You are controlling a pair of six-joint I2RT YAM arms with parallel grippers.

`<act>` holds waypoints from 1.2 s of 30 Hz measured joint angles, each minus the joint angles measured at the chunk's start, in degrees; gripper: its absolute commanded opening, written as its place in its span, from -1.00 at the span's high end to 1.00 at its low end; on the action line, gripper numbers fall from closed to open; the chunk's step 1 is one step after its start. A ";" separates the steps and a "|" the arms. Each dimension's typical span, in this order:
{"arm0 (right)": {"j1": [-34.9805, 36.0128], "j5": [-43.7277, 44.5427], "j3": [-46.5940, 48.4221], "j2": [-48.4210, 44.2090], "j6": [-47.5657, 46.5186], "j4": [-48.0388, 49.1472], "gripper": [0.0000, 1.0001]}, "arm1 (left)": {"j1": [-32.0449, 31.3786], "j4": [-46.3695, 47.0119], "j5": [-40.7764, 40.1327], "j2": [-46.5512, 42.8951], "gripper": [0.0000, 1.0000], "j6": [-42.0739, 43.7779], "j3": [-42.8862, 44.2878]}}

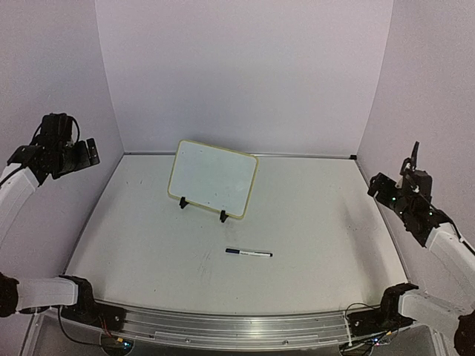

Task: Write a sentence on the whiteboard
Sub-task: Move the whiteboard to the center of the board.

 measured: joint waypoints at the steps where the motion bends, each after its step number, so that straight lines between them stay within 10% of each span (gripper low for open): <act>1: 0.00 -1.57 0.94 1.11 -0.04 -0.57 -0.91 | 0.00 -0.61 0.31 1.57 -0.99 0.76 1.66; 8: 2.80 -8.72 7.56 8.00 1.84 -4.20 -0.83 | -0.02 -0.26 2.99 6.23 -0.99 6.19 6.51; 23: 47.17 7.58 31.65 48.02 15.23 -7.52 -0.49 | -0.02 9.79 15.39 6.05 -0.99 11.28 -2.97; 36: 55.04 10.34 55.67 75.60 26.14 -8.48 -0.14 | -0.02 10.21 19.17 6.08 -0.99 10.78 -3.32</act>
